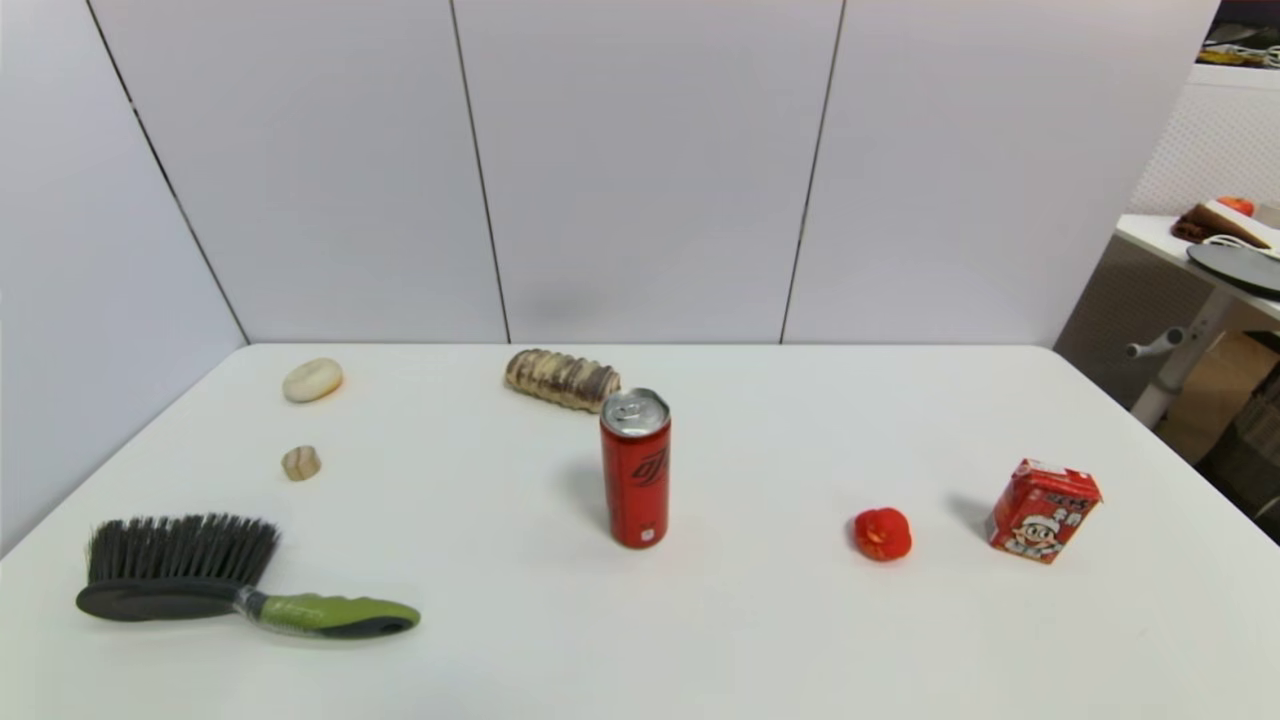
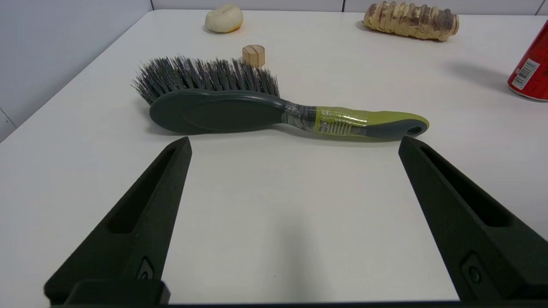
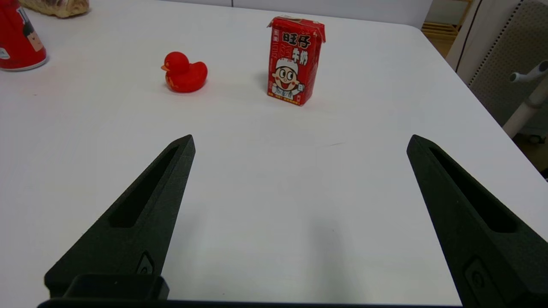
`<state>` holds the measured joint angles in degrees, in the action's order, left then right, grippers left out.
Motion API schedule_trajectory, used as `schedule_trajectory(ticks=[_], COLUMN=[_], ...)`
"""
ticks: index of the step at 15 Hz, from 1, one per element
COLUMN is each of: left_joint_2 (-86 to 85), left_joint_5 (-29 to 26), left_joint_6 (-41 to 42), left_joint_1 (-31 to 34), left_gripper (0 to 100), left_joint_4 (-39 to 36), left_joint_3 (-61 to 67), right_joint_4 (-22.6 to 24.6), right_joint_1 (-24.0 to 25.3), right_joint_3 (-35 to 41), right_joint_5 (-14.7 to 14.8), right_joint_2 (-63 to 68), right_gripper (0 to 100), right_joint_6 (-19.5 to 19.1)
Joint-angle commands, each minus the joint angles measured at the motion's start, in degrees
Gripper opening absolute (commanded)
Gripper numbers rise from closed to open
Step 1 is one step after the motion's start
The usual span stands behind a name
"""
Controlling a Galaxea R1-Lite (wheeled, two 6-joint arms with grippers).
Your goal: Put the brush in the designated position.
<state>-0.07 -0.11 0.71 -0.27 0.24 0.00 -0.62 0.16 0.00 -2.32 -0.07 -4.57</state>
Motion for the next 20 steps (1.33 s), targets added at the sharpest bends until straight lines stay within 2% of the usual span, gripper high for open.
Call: schedule_trajectory(ticks=[1,8,13,20], left_joint_2=[0.1,3.0,17.3,36.5], left_joint_5=[-0.1,-0.2,-0.3,-0.2], left_joint_6=[0.0,2.6,4.8,9.0], left_joint_1=[0.0,0.0,-0.1,-0.1], left_gripper=[100,100,100,100], left_joint_4=[0.0,0.4,2.6,12.4], left_joint_3=[0.0,-2.1,-15.0,-33.6], right_joint_4=[0.0,0.0,0.0,0.0], right_joint_1=[0.0,0.0,0.0,0.0], right_joint_3=[0.1,0.1,0.1,0.1], right_joint_5=[-0.1,-0.1,-0.1,-0.1], right_joint_2=[0.1,0.1,0.1,0.1], right_gripper=[100,100,100,100], right_joint_6=[-0.1,0.0,-0.1,0.0])
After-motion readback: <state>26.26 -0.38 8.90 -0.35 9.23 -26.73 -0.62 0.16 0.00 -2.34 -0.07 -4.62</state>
